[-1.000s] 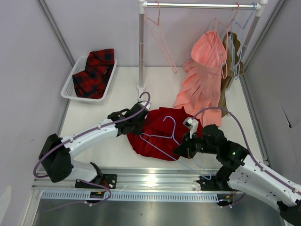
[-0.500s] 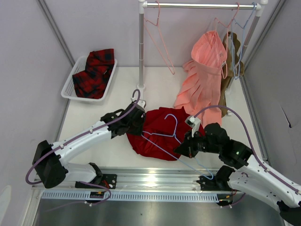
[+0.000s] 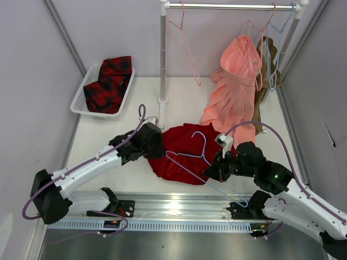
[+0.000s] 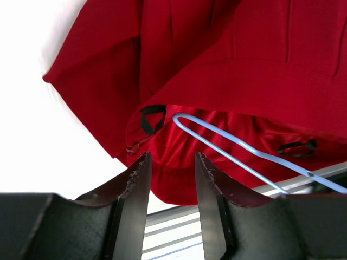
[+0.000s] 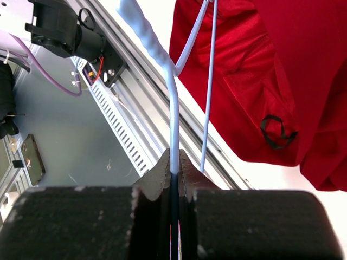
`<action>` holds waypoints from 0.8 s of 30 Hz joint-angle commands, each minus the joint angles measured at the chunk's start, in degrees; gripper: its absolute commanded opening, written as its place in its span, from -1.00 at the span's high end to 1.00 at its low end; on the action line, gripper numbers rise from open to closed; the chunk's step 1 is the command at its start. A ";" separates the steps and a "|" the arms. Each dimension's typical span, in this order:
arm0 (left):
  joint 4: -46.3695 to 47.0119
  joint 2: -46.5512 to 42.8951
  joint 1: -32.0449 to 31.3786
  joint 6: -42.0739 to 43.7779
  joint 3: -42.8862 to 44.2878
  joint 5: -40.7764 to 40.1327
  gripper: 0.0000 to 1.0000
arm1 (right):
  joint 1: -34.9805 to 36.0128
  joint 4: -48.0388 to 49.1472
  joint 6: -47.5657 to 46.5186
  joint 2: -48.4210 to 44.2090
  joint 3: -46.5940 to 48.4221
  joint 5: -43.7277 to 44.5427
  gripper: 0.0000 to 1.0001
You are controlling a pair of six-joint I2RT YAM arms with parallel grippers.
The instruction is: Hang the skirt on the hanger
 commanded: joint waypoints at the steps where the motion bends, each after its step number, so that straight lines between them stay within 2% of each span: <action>1: 3.01 -2.11 -0.08 -6.13 -0.56 -1.75 0.15 | 0.27 -0.27 -0.99 -1.20 3.19 1.08 1.00; 11: 4.15 -2.47 2.28 -9.65 -2.14 -4.57 0.26 | 0.27 -0.27 -1.07 -0.41 3.28 1.78 1.00; 24: 5.82 -0.45 4.40 -9.21 -2.41 -4.57 0.32 | 0.18 1.57 -1.34 0.73 3.19 1.34 1.00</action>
